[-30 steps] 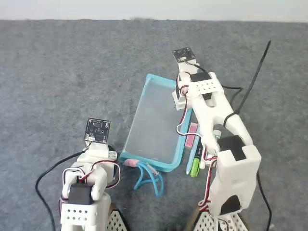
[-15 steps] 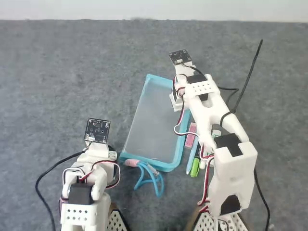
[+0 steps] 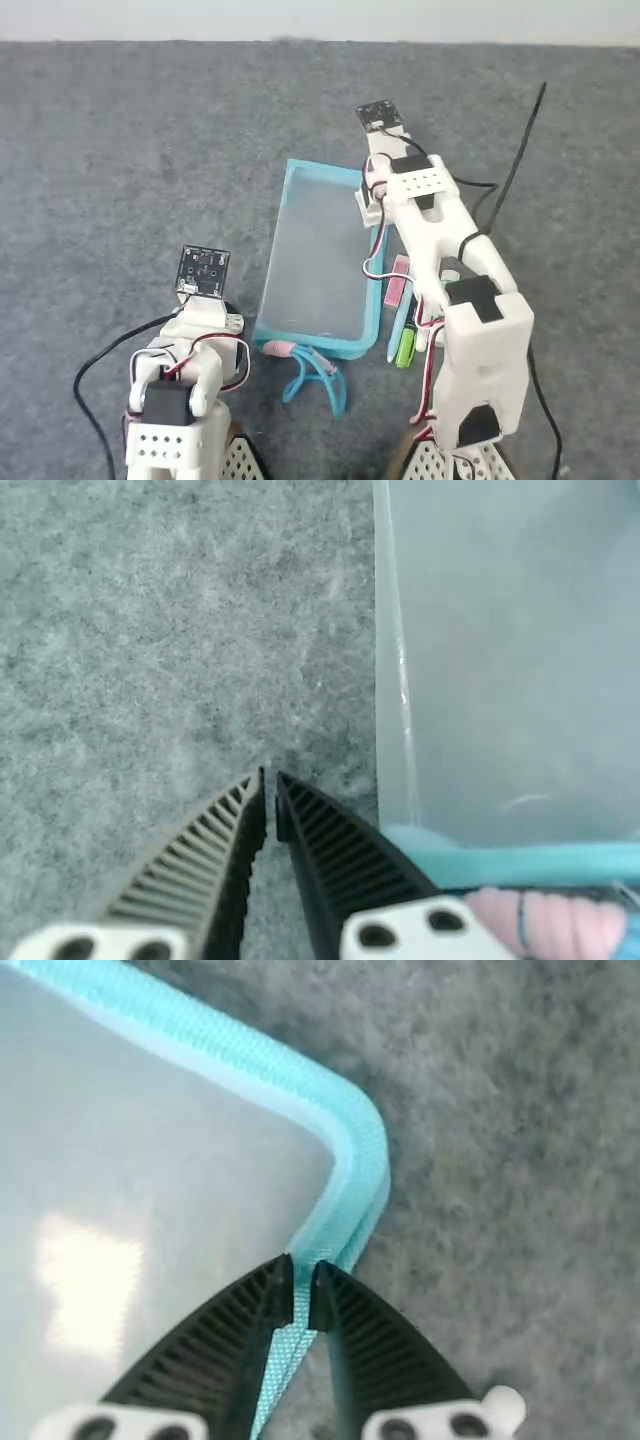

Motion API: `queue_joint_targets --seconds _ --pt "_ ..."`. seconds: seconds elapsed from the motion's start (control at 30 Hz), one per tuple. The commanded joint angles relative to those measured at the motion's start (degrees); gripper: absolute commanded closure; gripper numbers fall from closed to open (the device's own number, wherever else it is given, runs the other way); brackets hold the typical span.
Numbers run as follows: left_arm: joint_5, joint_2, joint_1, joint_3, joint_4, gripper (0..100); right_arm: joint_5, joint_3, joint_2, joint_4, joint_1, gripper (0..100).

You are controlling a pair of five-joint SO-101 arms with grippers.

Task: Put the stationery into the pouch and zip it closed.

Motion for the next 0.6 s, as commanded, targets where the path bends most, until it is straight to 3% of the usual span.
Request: queue_joint_targets --seconds 0.0,0.4,0.57 --pt "0.88 -1.23 0.35 -0.66 0.18 98 1.58 -3.52 0.40 -0.22 1.10 99.1" --pt "0.88 -1.23 0.35 -0.66 0.18 98 1.93 -12.84 0.40 0.04 9.10 99.1" --pt "0.88 -1.23 0.35 -0.66 0.18 98 1.76 -20.57 -0.31 8.57 13.14 99.1"
